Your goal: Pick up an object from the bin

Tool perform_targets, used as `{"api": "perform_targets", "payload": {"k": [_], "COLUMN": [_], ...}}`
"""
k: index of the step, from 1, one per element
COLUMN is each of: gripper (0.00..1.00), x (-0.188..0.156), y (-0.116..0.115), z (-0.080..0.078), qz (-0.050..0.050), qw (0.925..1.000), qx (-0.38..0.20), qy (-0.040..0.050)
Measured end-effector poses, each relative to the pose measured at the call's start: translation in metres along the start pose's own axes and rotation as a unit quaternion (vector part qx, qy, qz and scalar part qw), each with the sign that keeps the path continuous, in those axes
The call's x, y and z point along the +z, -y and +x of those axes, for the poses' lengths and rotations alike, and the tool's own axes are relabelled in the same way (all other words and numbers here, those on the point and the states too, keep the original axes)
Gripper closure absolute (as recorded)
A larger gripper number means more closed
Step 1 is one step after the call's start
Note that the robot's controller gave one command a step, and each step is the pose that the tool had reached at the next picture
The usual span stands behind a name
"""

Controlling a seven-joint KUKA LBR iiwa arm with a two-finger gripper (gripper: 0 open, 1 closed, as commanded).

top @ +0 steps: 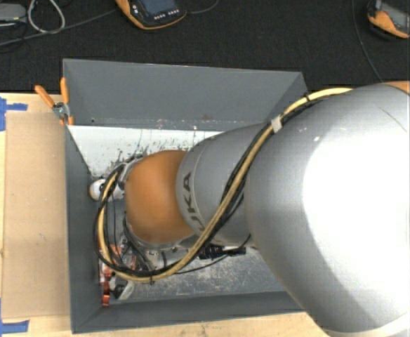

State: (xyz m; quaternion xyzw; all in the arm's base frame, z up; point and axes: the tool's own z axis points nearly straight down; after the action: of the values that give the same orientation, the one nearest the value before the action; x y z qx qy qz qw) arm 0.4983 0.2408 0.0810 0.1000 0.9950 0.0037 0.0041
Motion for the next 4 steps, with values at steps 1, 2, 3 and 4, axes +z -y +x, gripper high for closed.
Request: {"api": "perform_targets", "payload": {"k": [1, 2, 3, 4], "gripper": [1.00, 1.00, 1.00, 1.00], "x": [-0.032, -0.055, -0.066, -0.091], "y": [0.001, 0.000, 0.001, 0.000], "z": [0.001, 0.000, 0.000, 0.000], "qz": [0.001, 0.000, 0.001, 0.000], "qw": [1.0000, 1.0000, 1.0000, 1.0000], "qx": [0.000, 0.001, 0.001, 0.001], "qy": [-0.0022, -0.0002, -0.0025, -0.0016]}}
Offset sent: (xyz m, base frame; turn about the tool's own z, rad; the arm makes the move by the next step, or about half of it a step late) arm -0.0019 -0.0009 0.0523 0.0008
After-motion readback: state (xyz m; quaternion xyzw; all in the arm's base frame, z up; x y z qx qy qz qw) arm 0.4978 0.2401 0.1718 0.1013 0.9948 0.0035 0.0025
